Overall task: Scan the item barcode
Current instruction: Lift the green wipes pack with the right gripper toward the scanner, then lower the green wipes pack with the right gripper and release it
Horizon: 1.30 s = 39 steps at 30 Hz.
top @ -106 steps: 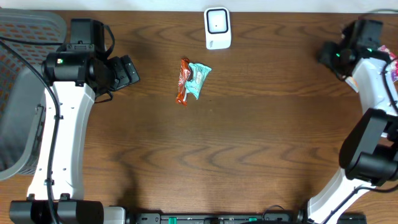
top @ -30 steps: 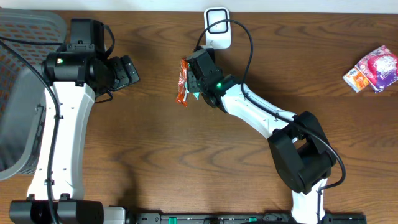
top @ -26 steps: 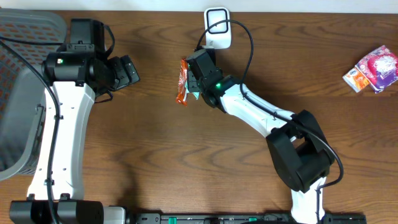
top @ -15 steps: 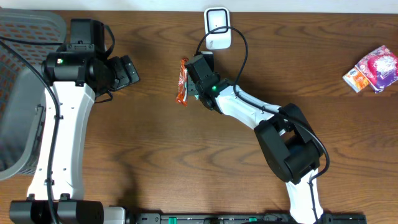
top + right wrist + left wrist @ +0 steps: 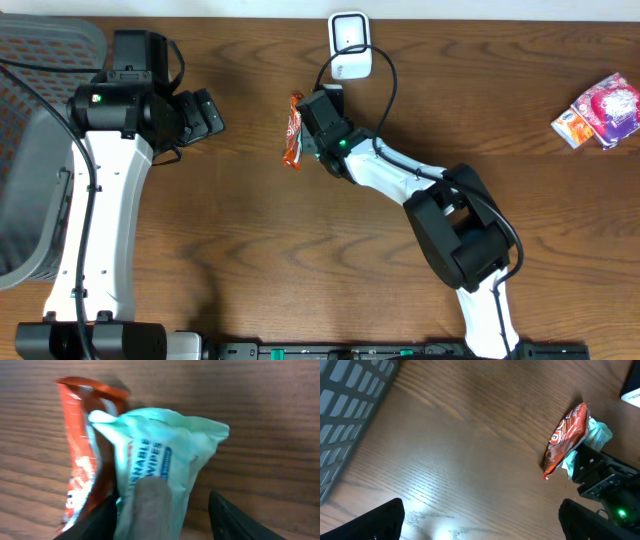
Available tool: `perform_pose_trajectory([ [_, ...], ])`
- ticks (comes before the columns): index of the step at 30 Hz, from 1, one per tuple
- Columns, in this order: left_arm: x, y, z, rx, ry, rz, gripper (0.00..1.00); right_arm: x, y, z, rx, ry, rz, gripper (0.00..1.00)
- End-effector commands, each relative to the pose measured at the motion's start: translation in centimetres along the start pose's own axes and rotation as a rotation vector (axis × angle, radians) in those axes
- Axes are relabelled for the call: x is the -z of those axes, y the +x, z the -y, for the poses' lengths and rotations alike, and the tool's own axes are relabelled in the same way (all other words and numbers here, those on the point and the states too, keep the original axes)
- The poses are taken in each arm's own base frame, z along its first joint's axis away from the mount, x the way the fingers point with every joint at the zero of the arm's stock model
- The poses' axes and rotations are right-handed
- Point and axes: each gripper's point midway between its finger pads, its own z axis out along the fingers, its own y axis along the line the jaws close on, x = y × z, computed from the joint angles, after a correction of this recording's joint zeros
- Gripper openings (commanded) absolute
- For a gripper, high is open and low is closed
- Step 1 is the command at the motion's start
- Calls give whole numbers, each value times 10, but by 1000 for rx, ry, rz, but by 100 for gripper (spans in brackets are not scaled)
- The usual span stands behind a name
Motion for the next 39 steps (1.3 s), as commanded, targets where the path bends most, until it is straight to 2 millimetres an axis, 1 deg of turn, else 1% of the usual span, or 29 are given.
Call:
perform_pose_trajectory([
  [1,6,-3,-1,7,-2,19,98,-6,1,18,-5,78,15,52],
  [5,6,-3,-1,7,-2,19,98,-6,-1,24,-10,93,17,40],
  [9,6,-3,-1,7,-2,19,98,-1,-5,27,-15,99,16,38],
  [12,6,-3,-1,7,-2,19,98,4,-11,30,-21,101,22,33],
  [16,6,-3,-1,7,-2,19,98,13,-17,30,-26,96,26,17],
  [19,6,-3,-1,7,-2,19,98,15,-19,27,-27,83,23,1],
  [23,6,-3,-1,7,-2,19,98,15,-16,23,-34,44,0,1],
  [27,6,-3,-1,7,-2,19,98,14,-17,19,-67,-51,-52,1],
  [32,6,-3,-1,7,-2,19,98,23,-25,15,-145,-286,-158,1],
  [34,6,-3,-1,7,-2,19,98,31,-30,14,-187,-428,-216,1],
  [39,6,-3,-1,7,-2,19,98,53,-39,20,-261,-669,-308,1],
])
